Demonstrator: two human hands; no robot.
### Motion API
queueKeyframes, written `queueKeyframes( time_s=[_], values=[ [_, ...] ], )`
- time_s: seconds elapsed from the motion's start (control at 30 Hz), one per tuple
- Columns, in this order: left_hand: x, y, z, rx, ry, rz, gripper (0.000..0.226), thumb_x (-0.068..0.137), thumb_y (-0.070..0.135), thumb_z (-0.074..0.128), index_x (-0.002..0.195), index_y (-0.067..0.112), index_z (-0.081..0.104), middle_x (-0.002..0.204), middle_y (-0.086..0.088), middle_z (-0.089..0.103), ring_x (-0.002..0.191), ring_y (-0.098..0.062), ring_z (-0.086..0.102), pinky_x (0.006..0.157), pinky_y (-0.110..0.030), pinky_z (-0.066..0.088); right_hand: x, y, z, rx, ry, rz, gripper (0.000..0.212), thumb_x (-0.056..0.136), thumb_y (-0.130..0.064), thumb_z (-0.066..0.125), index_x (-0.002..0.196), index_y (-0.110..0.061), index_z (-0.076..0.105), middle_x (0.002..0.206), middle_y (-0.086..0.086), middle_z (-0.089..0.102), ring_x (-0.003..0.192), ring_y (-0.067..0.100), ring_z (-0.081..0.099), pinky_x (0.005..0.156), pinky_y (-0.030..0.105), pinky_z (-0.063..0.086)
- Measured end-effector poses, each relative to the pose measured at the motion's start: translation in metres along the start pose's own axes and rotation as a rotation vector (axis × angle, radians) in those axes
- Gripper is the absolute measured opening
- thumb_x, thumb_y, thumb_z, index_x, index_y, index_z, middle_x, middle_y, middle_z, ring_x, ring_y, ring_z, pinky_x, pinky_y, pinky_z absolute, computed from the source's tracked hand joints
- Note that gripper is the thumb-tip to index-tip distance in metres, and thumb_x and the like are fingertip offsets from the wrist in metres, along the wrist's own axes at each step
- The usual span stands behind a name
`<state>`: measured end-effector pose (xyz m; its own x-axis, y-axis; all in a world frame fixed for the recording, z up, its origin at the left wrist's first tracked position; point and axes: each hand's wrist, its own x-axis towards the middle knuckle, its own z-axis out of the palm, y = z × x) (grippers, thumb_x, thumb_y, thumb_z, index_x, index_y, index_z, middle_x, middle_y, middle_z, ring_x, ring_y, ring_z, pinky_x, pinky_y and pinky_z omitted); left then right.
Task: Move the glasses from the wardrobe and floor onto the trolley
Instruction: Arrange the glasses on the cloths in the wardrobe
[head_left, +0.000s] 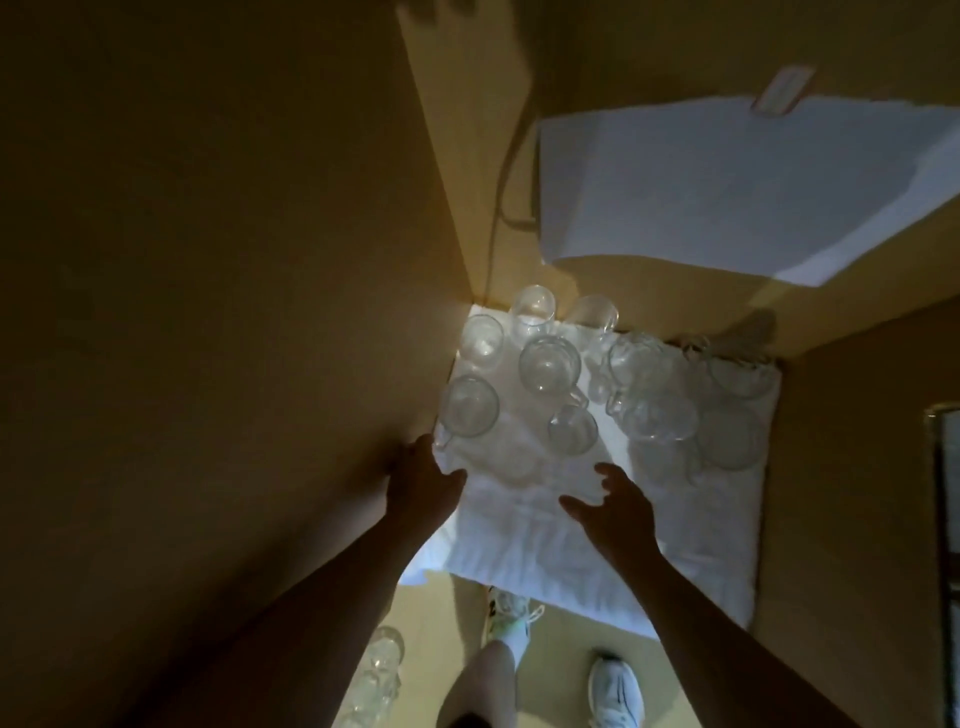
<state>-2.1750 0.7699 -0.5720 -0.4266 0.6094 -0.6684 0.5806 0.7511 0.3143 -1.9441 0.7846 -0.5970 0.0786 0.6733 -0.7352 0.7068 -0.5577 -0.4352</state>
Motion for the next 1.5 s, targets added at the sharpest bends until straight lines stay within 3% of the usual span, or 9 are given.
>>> queueKeyframes(
  time_s=[0.3,0.5,0.63,0.83,1.13,1.27,1.33,1.43,1.5],
  values=[
    [0.063,-0.01,0.053,-0.008,0.032,-0.047,0.071,0.091,0.027,0.071,0.151,0.004,0.039,0.151,-0.016,0.045,0.141,-0.031,0.04,0.111,-0.035,0.032,0.065,0.016,0.034,0.079,0.146,-0.06,0.104,0.07,-0.04,0.09,0.154,-0.016,0.034,0.154,0.01,0.043,0.139,0.028,0.045,0.115,0.044,0.037],
    [0.083,-0.014,0.07,-0.135,0.12,-0.056,0.029,0.091,0.016,0.071,0.112,-0.002,0.063,0.114,-0.016,0.068,0.11,-0.032,0.063,0.091,-0.035,0.046,0.079,0.006,0.049,0.227,0.321,-0.173,0.104,0.063,-0.032,0.096,0.15,-0.011,0.042,0.147,0.008,0.052,0.136,0.025,0.048,0.113,0.037,0.037],
    [0.073,-0.012,0.07,-0.139,0.148,-0.044,0.017,0.098,0.023,0.062,0.095,0.006,0.064,0.098,-0.013,0.07,0.095,-0.028,0.063,0.073,-0.027,0.032,0.071,0.003,0.047,0.275,0.372,-0.177,0.09,0.063,-0.026,0.096,0.141,-0.012,0.052,0.133,0.007,0.064,0.121,0.026,0.06,0.104,0.045,0.048],
    [0.04,-0.001,0.065,-0.24,0.114,-0.083,0.011,0.097,0.026,0.064,0.093,0.015,0.065,0.09,-0.003,0.065,0.087,-0.02,0.059,0.074,-0.025,0.038,0.038,0.01,0.024,0.257,0.371,-0.148,0.084,0.06,-0.03,0.096,0.133,-0.017,0.057,0.109,-0.004,0.066,0.101,0.022,0.066,0.09,0.04,0.055],
    [-0.055,0.039,0.022,-0.34,0.139,0.014,0.014,0.097,0.026,0.065,0.083,0.026,0.063,0.09,0.009,0.064,0.099,-0.017,0.063,0.072,-0.019,0.035,-0.041,-0.018,-0.039,0.34,0.417,-0.21,0.089,0.064,-0.032,0.095,0.141,-0.015,0.054,0.128,0.005,0.067,0.11,0.024,0.066,0.097,0.037,0.053],
    [-0.103,0.06,-0.018,-0.335,0.217,0.083,0.011,0.097,0.022,0.063,0.095,0.02,0.074,0.105,0.0,0.074,0.108,-0.022,0.065,0.089,-0.023,0.045,-0.088,-0.041,-0.072,0.398,0.443,-0.29,0.064,0.065,-0.03,0.093,0.121,-0.025,0.062,0.112,-0.001,0.072,0.105,0.022,0.067,0.094,0.041,0.053],
    [-0.127,0.072,-0.04,-0.402,0.244,0.074,0.01,0.096,0.026,0.065,0.09,0.023,0.073,0.105,-0.002,0.074,0.102,-0.022,0.067,0.086,-0.024,0.049,-0.11,-0.054,-0.09,0.422,0.451,-0.33,0.062,0.067,-0.032,0.092,0.12,-0.023,0.062,0.115,-0.001,0.071,0.109,0.023,0.065,0.097,0.043,0.051],
    [-0.162,0.085,-0.068,-0.458,0.269,0.141,0.018,0.097,0.031,0.064,0.095,0.014,0.07,0.101,-0.01,0.074,0.1,-0.031,0.068,0.085,-0.039,0.056,-0.144,-0.068,-0.112,0.429,0.453,-0.372,0.065,0.068,-0.035,0.091,0.123,-0.016,0.063,0.115,0.004,0.071,0.11,0.026,0.065,0.097,0.044,0.051],
    [-0.19,0.093,-0.089,-0.485,0.308,0.169,0.021,0.098,0.032,0.063,0.097,0.012,0.068,0.102,-0.01,0.073,0.103,-0.032,0.065,0.083,-0.034,0.052,-0.17,-0.077,-0.127,0.461,0.471,-0.426,0.065,0.067,-0.035,0.092,0.122,-0.016,0.063,0.111,0.004,0.071,0.104,0.026,0.067,0.094,0.044,0.052]
  ],
)
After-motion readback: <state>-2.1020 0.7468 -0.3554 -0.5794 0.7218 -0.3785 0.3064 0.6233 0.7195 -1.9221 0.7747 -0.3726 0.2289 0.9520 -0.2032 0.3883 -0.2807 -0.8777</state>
